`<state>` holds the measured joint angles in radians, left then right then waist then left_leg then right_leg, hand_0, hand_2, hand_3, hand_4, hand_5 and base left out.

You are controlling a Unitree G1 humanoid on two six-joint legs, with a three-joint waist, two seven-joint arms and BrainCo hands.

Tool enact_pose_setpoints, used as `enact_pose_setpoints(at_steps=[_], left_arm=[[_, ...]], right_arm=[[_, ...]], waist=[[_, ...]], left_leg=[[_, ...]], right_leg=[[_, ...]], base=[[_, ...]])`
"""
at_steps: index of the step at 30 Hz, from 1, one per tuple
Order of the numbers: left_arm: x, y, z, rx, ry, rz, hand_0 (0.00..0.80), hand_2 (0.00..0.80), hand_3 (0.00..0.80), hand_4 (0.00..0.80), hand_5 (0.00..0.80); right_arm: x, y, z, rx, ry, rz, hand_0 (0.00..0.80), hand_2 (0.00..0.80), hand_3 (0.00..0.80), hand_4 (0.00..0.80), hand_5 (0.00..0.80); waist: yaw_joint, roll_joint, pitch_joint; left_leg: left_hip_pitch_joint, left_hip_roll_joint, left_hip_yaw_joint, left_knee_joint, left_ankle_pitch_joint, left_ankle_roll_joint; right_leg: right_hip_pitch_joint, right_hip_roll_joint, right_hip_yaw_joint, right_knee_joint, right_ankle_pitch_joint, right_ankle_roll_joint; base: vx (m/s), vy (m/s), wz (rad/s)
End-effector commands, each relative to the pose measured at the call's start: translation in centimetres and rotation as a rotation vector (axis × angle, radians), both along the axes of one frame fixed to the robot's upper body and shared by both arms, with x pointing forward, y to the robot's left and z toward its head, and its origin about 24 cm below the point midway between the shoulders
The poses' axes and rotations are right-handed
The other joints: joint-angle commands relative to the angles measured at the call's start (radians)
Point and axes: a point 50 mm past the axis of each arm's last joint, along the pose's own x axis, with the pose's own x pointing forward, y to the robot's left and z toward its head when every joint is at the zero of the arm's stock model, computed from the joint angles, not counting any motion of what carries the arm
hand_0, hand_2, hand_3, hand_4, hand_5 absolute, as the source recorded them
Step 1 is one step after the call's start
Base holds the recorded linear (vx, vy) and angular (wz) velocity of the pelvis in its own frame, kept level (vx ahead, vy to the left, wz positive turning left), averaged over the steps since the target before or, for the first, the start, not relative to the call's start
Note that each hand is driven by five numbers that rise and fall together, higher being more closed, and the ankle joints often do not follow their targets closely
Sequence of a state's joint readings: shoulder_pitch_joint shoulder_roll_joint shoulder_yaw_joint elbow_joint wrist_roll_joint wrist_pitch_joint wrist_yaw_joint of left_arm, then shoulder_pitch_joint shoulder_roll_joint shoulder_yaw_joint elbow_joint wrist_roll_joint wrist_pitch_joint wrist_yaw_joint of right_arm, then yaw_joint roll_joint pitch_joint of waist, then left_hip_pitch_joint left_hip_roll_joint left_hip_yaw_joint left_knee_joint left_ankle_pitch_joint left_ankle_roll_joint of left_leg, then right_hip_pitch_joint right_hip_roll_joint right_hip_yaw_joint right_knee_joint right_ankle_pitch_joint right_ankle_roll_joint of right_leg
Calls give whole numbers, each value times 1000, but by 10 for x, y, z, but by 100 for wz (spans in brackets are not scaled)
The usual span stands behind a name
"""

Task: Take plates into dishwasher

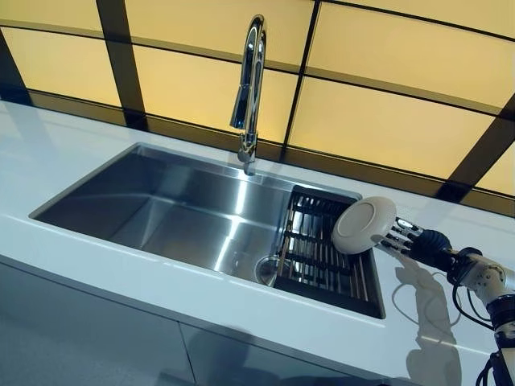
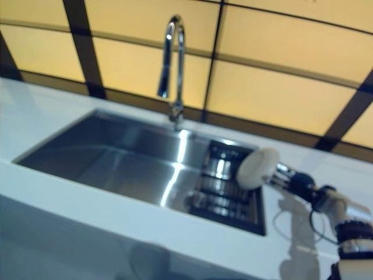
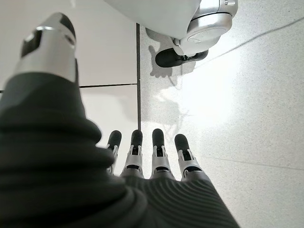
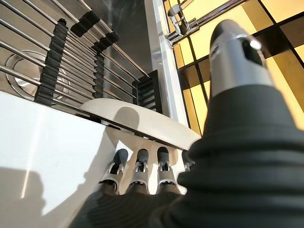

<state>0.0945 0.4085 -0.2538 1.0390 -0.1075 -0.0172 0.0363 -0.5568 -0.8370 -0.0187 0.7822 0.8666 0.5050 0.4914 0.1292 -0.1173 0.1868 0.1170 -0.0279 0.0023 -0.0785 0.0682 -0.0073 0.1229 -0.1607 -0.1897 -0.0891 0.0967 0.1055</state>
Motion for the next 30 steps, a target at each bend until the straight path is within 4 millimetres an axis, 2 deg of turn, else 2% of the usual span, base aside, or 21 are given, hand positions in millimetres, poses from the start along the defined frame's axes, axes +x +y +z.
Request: enact_pose_setpoints(at_steps=[1, 8, 21, 30], left_arm=[[19, -5, 3, 9, -40, -84, 0, 0, 0, 0, 0], [26, -8, 4, 12, -41, -96, 0, 0, 0, 0, 0], [34, -13, 4, 0, -47, -90, 0, 0, 0, 0, 0], [37, -15, 4, 2, -47, -90, 0, 0, 0, 0, 0]], right_arm=[[11, 4, 16, -85, 61, -12, 0, 0, 0, 0, 0], [15, 10, 7, -119, 193, -94, 0, 0, 0, 0, 0], [35, 42, 11, -172, 247, -98, 0, 0, 0, 0, 0], [44, 56, 11, -171, 262, -129, 0, 0, 0, 0, 0]], waist=[[40, 33, -6], [40, 31, 2], [46, 32, 10], [64, 27, 20]], left_leg=[[-13, 98, 4, 64, -71, -83], [-21, 96, -1, 69, -69, -80], [-29, 87, -10, 81, -70, -72], [-36, 87, -17, 91, -71, -69]], right_leg=[[51, 29, -66, 49, -72, 10], [43, 31, -54, 55, -69, 9], [35, 25, -42, 67, -70, 8], [33, 21, -47, 75, -66, 10]], base=[[0, 0, 0], [0, 0, 0], [0, 13, 0], [0, 0, 0]])
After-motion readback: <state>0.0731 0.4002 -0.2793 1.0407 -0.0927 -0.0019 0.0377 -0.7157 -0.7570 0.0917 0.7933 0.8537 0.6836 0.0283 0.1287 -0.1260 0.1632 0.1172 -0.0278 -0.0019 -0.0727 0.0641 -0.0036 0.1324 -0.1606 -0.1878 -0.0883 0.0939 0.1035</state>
